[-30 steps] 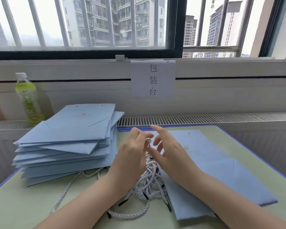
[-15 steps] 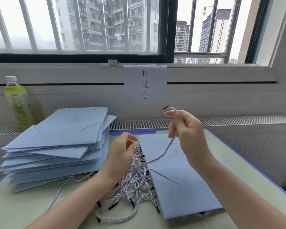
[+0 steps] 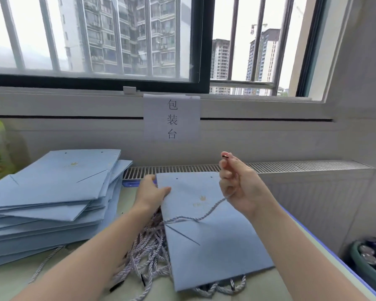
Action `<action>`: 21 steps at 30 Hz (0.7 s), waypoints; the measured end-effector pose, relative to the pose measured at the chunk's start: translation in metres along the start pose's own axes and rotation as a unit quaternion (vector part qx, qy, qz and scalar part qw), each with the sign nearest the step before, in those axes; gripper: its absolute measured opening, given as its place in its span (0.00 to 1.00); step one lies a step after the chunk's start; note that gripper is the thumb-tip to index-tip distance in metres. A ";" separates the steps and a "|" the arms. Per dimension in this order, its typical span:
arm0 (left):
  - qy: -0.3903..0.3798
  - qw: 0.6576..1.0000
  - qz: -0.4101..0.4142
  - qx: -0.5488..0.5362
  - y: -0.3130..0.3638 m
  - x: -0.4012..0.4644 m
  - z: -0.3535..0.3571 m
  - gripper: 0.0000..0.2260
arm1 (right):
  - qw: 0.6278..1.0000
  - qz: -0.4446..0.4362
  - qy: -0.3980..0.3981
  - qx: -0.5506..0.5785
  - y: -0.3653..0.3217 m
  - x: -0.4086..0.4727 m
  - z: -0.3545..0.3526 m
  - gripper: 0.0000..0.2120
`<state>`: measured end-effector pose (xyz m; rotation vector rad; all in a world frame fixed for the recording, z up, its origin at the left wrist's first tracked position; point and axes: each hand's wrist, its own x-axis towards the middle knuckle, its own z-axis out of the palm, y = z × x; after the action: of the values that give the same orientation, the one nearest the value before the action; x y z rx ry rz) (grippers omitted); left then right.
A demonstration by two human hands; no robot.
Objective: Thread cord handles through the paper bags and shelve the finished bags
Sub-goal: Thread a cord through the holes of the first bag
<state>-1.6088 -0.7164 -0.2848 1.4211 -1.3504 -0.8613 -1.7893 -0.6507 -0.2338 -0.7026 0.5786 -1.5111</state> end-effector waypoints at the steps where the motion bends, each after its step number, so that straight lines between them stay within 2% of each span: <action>1: 0.016 1.000 0.018 -0.018 0.004 -0.001 -0.003 0.13 | 1.000 -0.004 0.012 0.011 0.000 0.000 0.000 0.09; 4: 0.053 0.996 0.043 -0.065 0.019 -0.002 -0.011 0.10 | 1.000 -0.012 0.021 0.006 0.003 -0.001 0.001 0.10; 8: 0.101 0.987 0.005 -0.123 0.031 -0.004 -0.018 0.19 | 0.999 -0.028 0.009 -0.023 0.007 -0.004 0.002 0.11; 11: 0.089 0.973 -0.009 -0.211 0.044 -0.009 -0.023 0.06 | 0.998 -0.057 0.000 -0.013 0.001 -0.008 0.009 0.10; 15: 0.069 0.959 0.016 -0.274 0.067 -0.023 -0.032 0.14 | 0.993 -0.094 -0.013 0.068 -0.019 -0.012 0.033 0.06; 18: 0.050 0.964 0.005 -0.261 0.072 -0.032 -0.037 0.21 | 0.990 -0.138 -0.015 -0.016 -0.027 -0.016 0.053 0.04; 21: 0.029 0.966 -0.026 -0.255 0.059 -0.038 -0.036 0.28 | 0.969 -0.158 -0.038 -0.188 -0.024 -0.015 0.064 0.03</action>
<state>-1.5985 -0.6687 -0.2231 1.0683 -0.9567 -1.0993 -1.7589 -0.6303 -0.1745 -1.1866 0.7304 -1.6763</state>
